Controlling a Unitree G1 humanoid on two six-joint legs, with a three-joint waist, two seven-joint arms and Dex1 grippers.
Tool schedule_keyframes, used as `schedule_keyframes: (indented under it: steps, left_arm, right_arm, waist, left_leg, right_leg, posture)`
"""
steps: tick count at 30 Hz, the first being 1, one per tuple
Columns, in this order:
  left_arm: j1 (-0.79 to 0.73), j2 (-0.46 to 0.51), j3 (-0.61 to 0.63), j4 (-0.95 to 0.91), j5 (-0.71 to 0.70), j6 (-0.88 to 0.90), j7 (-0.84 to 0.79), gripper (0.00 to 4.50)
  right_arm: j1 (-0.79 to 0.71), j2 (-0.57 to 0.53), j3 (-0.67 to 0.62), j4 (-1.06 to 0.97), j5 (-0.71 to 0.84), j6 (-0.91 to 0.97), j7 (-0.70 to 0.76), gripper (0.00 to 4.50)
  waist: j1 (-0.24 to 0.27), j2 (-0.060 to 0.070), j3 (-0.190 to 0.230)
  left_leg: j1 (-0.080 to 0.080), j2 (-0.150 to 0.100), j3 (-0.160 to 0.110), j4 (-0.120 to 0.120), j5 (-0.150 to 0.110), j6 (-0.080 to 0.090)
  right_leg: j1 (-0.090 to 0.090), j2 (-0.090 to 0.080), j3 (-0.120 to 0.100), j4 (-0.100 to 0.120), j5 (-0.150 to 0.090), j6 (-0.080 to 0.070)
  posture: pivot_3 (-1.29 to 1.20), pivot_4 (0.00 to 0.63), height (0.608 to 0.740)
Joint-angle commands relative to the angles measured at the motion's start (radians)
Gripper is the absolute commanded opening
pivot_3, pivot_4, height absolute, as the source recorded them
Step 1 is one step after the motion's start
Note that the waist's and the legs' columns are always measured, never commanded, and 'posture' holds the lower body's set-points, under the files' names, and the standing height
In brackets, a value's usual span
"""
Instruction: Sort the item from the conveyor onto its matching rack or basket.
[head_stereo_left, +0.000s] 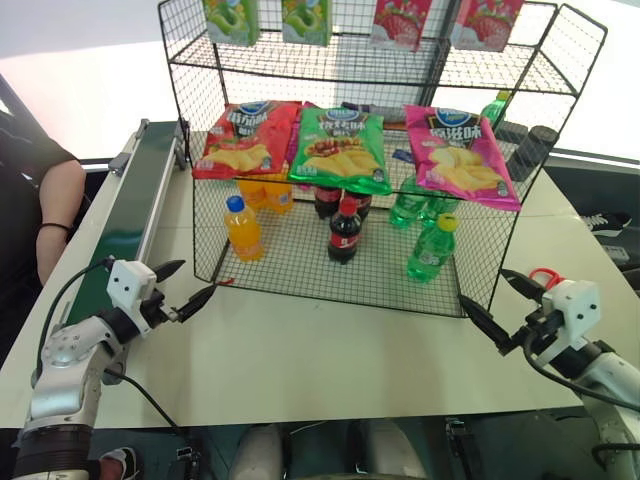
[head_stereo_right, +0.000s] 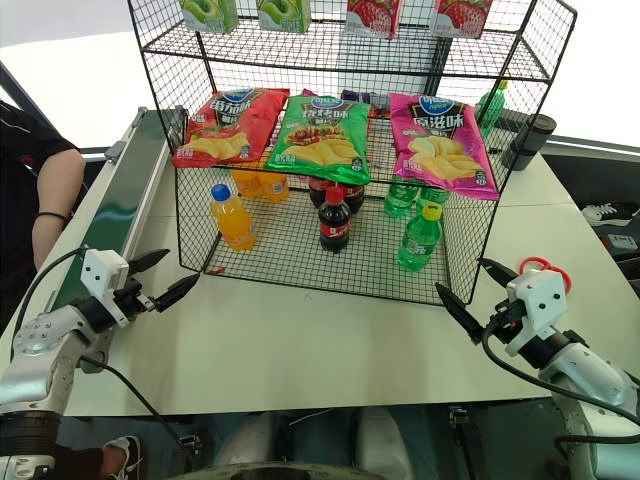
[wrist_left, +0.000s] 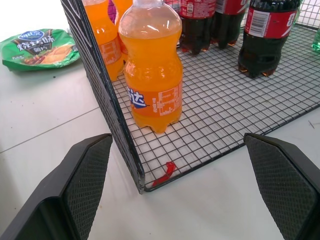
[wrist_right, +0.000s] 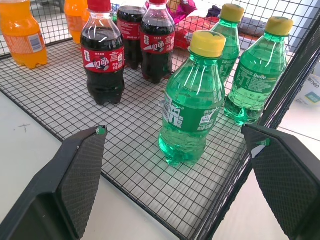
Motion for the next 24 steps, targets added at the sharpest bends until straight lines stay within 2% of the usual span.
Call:
schedule_keyframes:
  steps: [1, 24]
  left_arm:
    - [-0.007, 0.015, 0.028, -0.005, -0.002, -0.016, 0.000, 4.50]
    - [0.028, 0.011, 0.016, -0.076, -0.002, 0.018, 0.031, 4.50]
  right_arm:
    - [-0.009, -0.003, -0.011, -0.021, 0.008, -0.006, -0.002, 4.48]
    - [-0.011, -0.002, -0.003, -0.014, 0.008, -0.004, 0.010, 4.48]
  waist:
    - [0.000, 0.000, 0.000]
    - [-0.001, 0.000, 0.000]
  left_leg:
    - [0.000, 0.000, 0.000, 0.000, 0.000, 0.000]
    - [0.000, 0.000, 0.000, -0.001, 0.000, 0.000]
  right_leg:
    - [0.000, 0.000, 0.000, 0.000, 0.000, 0.000]
    - [0.000, -0.002, 0.000, -0.001, 0.000, 0.000]
  posture:
    - [0.00, 0.150, 0.740]
    - [0.00, 0.150, 0.740]
